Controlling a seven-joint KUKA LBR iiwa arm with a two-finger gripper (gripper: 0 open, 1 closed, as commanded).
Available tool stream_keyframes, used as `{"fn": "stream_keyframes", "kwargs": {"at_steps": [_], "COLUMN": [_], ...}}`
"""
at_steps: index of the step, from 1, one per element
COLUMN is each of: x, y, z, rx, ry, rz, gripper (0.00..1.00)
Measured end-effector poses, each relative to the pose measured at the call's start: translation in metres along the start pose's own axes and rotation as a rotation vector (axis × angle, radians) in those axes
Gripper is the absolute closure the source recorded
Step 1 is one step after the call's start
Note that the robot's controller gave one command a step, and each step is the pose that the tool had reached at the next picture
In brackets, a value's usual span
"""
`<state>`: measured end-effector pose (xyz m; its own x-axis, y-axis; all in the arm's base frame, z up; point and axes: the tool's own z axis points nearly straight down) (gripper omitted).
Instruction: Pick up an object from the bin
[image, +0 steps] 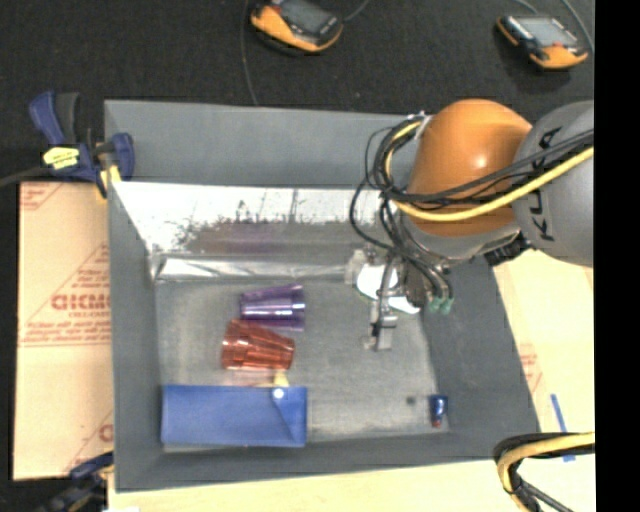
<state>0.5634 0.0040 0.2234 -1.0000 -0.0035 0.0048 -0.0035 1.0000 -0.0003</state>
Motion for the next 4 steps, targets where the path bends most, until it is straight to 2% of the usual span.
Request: {"fn": "stream_keyframes", "kwargs": {"at_steps": [1, 2, 3, 4], "x": [-0.001, -0.014, -0.014, -0.052], "y": [0.0, 0.032, 0.047, 0.077], "z": [-0.005, 0.045, 0.084, 0.147], "rx": [0.0, -0.001, -0.002, 0.001], "ry": [-0.008, -0.013, -0.008, -0.013], "rz": [0.0, 0.008, 0.009, -0.068], "gripper": [0.0, 0.0, 0.0, 0.0]}}
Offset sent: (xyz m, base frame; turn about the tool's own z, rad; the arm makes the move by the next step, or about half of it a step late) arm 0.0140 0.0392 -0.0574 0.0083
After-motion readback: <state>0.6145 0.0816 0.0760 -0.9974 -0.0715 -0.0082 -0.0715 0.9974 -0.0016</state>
